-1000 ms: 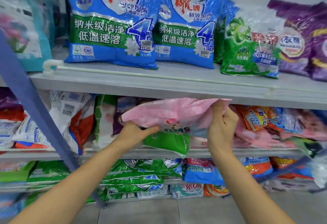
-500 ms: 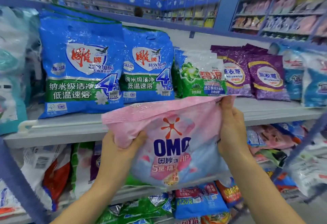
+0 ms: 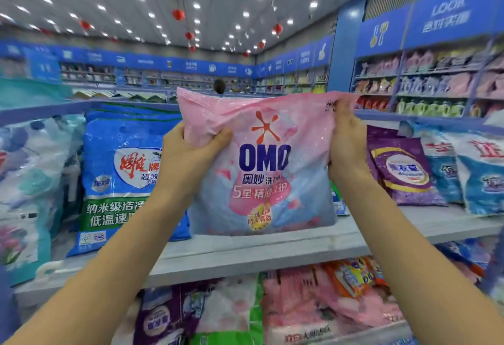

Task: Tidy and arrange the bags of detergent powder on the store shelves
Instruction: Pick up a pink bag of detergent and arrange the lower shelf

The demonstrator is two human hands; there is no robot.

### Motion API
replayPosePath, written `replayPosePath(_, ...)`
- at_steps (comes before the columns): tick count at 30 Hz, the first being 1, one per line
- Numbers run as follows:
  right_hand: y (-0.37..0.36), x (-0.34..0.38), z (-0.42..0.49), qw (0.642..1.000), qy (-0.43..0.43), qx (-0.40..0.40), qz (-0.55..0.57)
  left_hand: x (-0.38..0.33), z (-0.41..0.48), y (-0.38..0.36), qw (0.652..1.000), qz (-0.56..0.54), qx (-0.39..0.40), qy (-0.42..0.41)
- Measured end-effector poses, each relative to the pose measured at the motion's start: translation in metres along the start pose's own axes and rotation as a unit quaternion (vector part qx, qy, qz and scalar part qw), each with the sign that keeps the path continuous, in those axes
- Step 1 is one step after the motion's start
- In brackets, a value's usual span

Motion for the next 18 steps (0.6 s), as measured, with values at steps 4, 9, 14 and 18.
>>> replayPosePath(4,-0.016,-0.027,0.019,1.0,-0.011,0.016,0.003,0.022,0.019,0.001,0.999,0.034,-0.027,-0.005)
replayPosePath(9,-0.026,-0.096,0.017,0.987,-0.12,0.106,-0.022,0.08,0.015,0.005,0.992,0.117,-0.019,0.034)
replayPosePath(14,-0.023,-0.113,0.02,0.983,-0.137,0.119,0.031,0.092,0.019,0.006,0.996,0.078,-0.021,0.044)
replayPosePath(18,-0.022,-0.105,0.031,0.986,-0.107,0.109,0.059,0.089,0.031,0.01,0.996,0.073,-0.036,0.02)
Point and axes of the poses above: each hand's wrist, its own z-axis towards the middle knuckle, its own y-axis out of the back of the hand, x = y × z, the point moved 6 cm from there along z, towards the middle knuckle
